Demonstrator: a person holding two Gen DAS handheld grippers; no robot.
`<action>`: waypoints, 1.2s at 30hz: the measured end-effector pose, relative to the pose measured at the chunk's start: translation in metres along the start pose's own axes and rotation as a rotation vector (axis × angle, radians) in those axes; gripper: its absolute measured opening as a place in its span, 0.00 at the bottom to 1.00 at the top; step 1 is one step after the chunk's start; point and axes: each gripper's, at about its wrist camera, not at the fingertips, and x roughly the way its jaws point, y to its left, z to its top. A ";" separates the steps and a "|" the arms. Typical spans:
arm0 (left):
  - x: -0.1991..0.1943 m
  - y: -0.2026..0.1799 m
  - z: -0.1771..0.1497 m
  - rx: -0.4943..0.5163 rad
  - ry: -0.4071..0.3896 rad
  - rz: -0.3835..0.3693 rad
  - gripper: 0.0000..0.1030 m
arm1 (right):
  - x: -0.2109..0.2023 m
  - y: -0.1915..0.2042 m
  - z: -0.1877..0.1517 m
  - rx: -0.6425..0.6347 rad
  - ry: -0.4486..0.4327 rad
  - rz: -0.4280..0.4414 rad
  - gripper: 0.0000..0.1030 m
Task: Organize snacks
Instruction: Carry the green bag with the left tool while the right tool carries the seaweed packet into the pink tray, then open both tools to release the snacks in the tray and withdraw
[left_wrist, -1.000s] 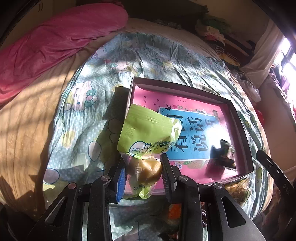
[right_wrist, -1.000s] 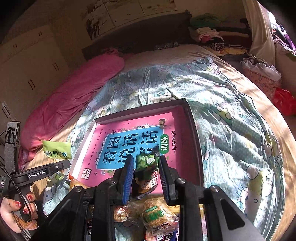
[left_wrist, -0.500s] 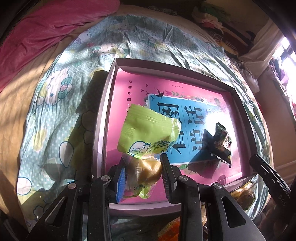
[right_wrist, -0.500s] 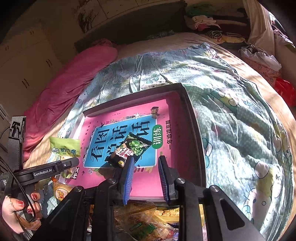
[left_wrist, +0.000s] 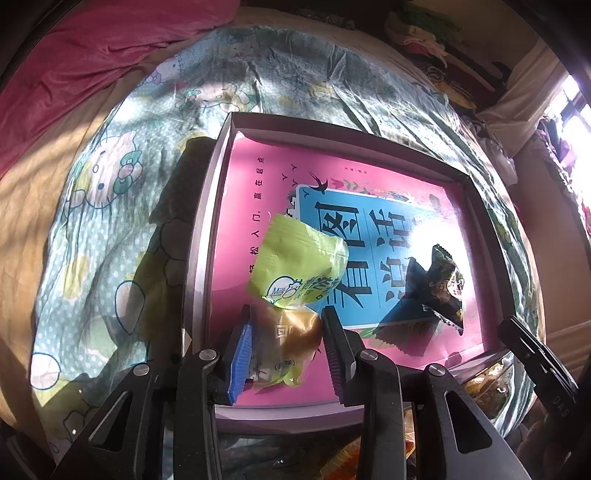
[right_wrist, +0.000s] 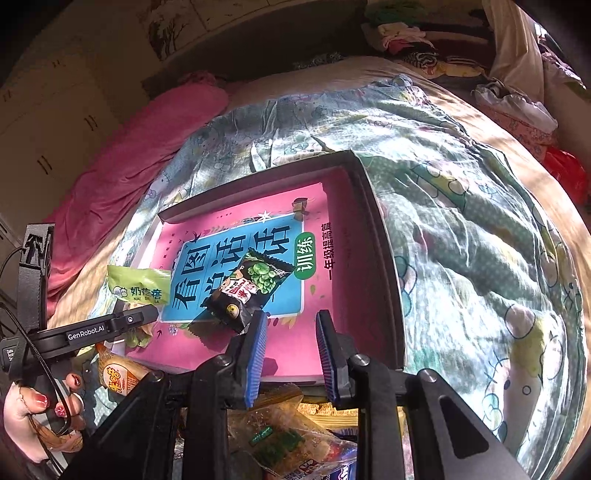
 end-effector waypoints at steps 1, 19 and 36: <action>-0.001 0.000 0.000 -0.001 -0.003 0.002 0.37 | -0.001 0.000 0.000 -0.002 -0.003 -0.001 0.27; -0.043 0.008 -0.006 -0.024 -0.088 -0.042 0.58 | -0.025 0.000 0.000 -0.013 -0.065 -0.025 0.45; -0.081 -0.008 -0.030 0.076 -0.157 -0.018 0.62 | -0.058 0.012 -0.012 -0.080 -0.120 -0.044 0.59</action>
